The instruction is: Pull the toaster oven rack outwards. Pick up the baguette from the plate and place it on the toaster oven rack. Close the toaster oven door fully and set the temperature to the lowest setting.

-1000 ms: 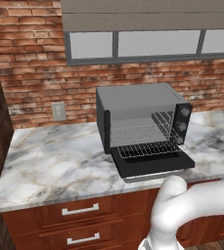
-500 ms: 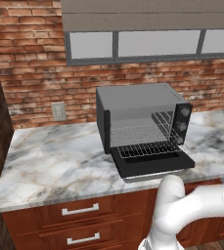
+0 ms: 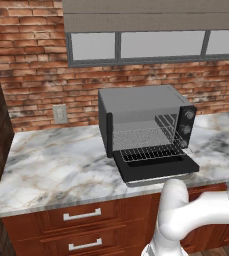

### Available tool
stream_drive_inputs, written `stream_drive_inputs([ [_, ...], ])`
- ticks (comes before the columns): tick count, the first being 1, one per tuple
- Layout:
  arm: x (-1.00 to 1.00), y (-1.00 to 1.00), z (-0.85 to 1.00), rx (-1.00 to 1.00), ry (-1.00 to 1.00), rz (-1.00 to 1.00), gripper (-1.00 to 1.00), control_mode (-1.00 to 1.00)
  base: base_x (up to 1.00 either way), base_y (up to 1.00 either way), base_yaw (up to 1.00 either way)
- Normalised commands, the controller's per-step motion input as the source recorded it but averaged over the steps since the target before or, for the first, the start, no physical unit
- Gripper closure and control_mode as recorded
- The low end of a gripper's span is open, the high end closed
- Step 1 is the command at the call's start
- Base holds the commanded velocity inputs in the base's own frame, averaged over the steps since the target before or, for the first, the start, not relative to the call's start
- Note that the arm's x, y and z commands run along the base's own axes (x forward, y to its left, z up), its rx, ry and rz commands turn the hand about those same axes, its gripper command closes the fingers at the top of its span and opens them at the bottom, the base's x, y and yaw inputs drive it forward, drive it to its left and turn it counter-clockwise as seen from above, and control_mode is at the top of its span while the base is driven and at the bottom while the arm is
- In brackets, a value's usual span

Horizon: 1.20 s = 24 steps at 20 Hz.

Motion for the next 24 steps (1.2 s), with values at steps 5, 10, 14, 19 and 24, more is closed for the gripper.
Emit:
stream_drive_inputs([
  [5,0.08,-0.05,-0.38,0.0,0.0,0.0,-1.0,-1.0,0.0,0.0,0.0],
  [10,0.23,-0.12,-0.18,0.0,0.0,0.0,-1.0,-1.0,0.0,0.0,0.0],
  [14,0.33,-0.14,-0.34,0.01,0.01,0.01,-1.0,-1.0,0.0,0.0,0.0],
  [19,0.28,-0.09,-0.33,0.02,0.0,0.01,-1.0,-1.0,0.0,0.0,0.0],
  [24,0.44,0.0,-0.35,0.0,0.04,0.0,-1.0,-1.0,0.0,0.0,0.0],
])
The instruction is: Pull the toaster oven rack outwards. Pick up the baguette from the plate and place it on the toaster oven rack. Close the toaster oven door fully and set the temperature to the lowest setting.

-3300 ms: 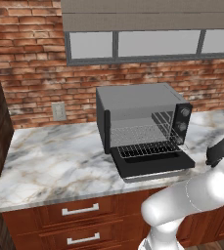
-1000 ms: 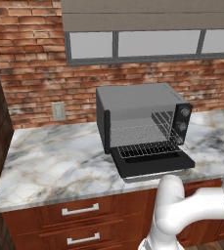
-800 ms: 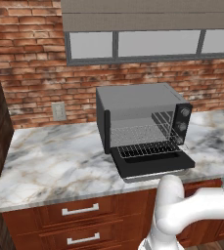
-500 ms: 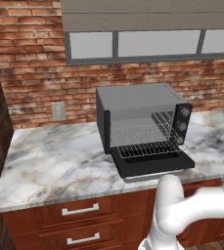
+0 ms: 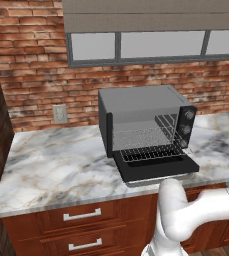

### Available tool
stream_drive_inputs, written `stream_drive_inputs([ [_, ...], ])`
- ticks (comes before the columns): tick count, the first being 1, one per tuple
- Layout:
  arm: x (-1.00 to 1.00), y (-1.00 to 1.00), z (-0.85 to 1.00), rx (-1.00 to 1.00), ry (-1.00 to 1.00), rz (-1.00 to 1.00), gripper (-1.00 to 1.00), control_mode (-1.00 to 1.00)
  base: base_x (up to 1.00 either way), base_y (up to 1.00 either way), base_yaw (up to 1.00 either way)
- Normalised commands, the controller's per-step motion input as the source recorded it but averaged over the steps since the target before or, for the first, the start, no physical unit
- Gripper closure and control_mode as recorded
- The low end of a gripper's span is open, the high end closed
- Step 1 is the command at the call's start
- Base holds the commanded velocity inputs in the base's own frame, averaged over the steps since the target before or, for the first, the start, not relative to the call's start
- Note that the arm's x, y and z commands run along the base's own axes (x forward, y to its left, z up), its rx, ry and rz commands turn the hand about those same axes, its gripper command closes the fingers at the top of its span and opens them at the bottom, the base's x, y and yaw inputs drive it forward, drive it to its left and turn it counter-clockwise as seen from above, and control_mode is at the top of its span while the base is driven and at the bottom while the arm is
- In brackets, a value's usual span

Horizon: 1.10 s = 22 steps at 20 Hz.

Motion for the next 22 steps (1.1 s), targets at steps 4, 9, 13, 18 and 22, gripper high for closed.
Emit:
stream_drive_inputs([
  [4,0.46,0.0,-0.3,0.0,0.03,0.0,-1.0,-1.0,0.0,0.0,0.0],
  [9,0.48,0.0,-0.51,0.0,0.02,0.0,-1.0,-1.0,0.0,0.0,0.0],
  [13,0.5,0.0,-0.96,0.01,0.05,0.0,-1.0,-1.0,0.0,0.0,0.0],
  [18,0.34,-0.06,-1.0,0.09,0.04,0.0,-1.0,-1.0,0.0,0.0,0.0],
  [22,0.01,-0.03,-0.11,0.06,0.0,0.0,-1.0,-1.0,0.0,0.0,0.0],
])
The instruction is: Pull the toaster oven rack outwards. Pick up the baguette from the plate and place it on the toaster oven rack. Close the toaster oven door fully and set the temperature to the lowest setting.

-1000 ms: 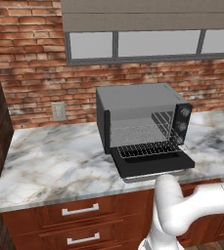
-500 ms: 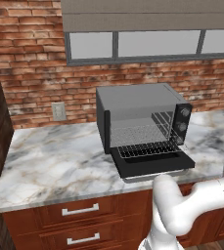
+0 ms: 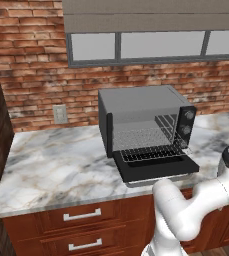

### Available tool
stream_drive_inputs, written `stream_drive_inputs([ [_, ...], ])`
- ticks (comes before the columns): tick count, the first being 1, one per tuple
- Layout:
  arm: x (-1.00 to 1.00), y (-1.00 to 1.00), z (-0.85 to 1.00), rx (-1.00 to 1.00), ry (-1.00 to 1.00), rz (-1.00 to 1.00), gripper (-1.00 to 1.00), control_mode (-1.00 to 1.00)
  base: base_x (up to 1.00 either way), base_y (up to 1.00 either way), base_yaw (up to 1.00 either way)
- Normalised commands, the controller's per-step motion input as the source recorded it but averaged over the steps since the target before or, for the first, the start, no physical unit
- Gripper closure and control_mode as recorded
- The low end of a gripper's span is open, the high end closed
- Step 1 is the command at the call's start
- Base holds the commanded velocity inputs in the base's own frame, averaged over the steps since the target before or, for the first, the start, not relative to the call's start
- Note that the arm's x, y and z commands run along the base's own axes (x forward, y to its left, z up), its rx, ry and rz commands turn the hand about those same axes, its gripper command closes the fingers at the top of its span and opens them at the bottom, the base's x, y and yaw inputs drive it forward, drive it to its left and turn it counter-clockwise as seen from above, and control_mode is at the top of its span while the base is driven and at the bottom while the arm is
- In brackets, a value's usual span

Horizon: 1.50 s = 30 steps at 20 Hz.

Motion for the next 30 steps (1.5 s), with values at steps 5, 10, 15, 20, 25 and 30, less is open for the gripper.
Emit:
stream_drive_inputs([
  [5,0.0,0.06,0.01,0.0,-0.1,-0.05,-1.0,-1.0,0.0,0.0,0.0],
  [10,0.1,0.38,-0.21,-0.02,-0.04,-0.08,-1.0,-1.0,0.0,0.0,0.0],
  [15,0.06,0.3,-0.07,-0.04,0.0,-0.03,-1.0,-1.0,0.0,0.0,0.0],
  [20,0.45,-0.13,-0.22,-0.2,0.0,0.0,-1.0,-1.0,0.0,0.0,0.0],
  [25,0.36,0.0,-0.92,-0.41,0.0,0.02,-1.0,-1.0,0.0,0.0,0.0],
  [30,0.27,-0.22,-1.0,-0.34,0.11,0.07,-1.0,-1.0,0.0,0.0,0.0],
])
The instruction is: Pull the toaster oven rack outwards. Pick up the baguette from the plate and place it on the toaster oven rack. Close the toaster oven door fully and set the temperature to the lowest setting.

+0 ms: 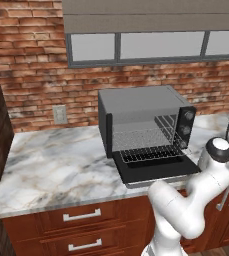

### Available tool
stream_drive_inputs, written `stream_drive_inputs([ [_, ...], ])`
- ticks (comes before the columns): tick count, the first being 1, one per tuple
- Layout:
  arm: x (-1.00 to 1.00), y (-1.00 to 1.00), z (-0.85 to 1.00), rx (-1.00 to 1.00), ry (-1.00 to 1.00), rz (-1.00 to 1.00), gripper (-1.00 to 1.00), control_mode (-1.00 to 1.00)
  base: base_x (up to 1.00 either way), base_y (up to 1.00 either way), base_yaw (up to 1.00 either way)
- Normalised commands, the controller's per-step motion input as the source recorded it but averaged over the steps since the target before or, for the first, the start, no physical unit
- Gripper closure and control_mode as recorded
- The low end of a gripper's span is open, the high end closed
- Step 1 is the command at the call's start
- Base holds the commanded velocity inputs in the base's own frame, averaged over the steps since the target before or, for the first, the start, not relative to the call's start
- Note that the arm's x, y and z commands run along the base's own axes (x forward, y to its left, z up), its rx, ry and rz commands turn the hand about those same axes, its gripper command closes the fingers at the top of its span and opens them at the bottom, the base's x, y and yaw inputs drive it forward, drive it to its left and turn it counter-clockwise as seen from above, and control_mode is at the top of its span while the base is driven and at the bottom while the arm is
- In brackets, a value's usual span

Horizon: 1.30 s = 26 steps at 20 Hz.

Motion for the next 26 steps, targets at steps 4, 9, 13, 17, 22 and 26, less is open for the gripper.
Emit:
stream_drive_inputs([
  [4,0.14,-0.58,-1.0,-0.11,0.34,0.05,-1.0,-1.0,0.0,0.0,0.0],
  [9,0.0,-0.54,-1.0,0.14,0.46,0.14,1.0,-1.0,0.0,0.0,0.0],
  [13,0.07,-0.07,-0.7,0.07,0.21,0.27,1.0,-1.0,0.0,0.0,0.0],
  [17,0.01,0.0,0.06,0.0,-0.38,0.34,1.0,-1.0,0.0,0.0,0.0],
  [22,-0.01,0.0,0.2,0.0,-0.35,0.32,1.0,-1.0,0.0,0.0,0.0],
  [26,-0.39,0.03,0.69,0.0,-0.31,0.22,1.0,-1.0,0.0,0.0,0.0],
])
